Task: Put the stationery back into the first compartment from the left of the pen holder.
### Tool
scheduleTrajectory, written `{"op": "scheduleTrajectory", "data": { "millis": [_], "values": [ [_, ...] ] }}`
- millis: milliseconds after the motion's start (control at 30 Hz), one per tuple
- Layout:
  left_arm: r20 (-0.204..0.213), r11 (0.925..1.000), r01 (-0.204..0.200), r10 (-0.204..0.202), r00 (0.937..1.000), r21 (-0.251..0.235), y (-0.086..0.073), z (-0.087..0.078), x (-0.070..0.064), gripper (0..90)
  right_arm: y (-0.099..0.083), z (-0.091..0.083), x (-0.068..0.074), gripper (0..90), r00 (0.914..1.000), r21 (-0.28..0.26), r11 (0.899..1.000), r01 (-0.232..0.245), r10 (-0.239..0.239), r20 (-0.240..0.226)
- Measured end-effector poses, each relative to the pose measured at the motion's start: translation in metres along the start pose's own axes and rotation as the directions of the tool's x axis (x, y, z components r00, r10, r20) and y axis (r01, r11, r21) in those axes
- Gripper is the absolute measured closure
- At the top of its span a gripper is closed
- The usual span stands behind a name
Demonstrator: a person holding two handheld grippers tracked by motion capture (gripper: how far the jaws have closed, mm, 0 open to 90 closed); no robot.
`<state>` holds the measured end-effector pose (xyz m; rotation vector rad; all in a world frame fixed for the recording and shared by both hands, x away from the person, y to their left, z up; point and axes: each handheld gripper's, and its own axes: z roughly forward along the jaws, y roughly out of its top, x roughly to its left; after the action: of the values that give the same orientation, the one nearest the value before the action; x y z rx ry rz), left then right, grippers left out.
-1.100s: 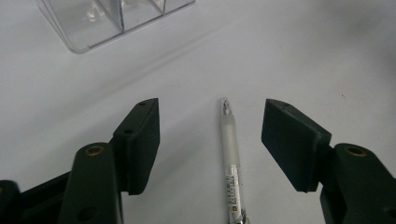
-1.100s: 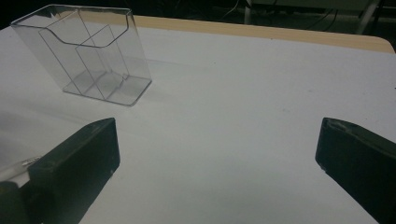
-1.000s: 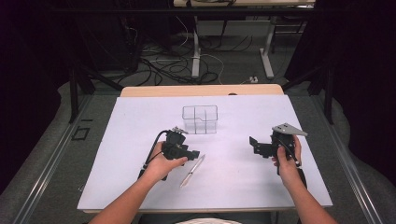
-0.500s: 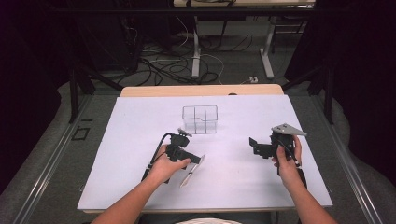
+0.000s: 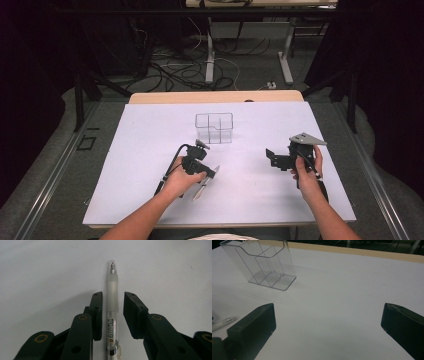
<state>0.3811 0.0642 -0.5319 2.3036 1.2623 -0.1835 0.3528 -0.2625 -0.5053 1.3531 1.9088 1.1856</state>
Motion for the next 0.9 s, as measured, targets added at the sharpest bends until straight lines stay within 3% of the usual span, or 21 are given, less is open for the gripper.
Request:
{"op": "scheduleTrajectory", "data": {
  "millis": [333, 900],
  "values": [
    [0.001, 0.9994, 0.003, -0.004, 1.0, 0.035, 0.0007, 0.0035, -0.0005, 75.4, -0.0002, 0.0001, 0.0004, 0.0, 1.0, 0.005, 1.0, -0.004, 0.004, -0.006],
    [-0.015, 0.9995, 0.007, -0.007, 0.9999, 0.03, 0.0004, 0.0043, -0.0015, 79.2, -0.0008, 0.0003, 0.0008, 0.0, 0.9999, 0.011, 1.0, -0.008, 0.008, -0.014]
  ]
}}
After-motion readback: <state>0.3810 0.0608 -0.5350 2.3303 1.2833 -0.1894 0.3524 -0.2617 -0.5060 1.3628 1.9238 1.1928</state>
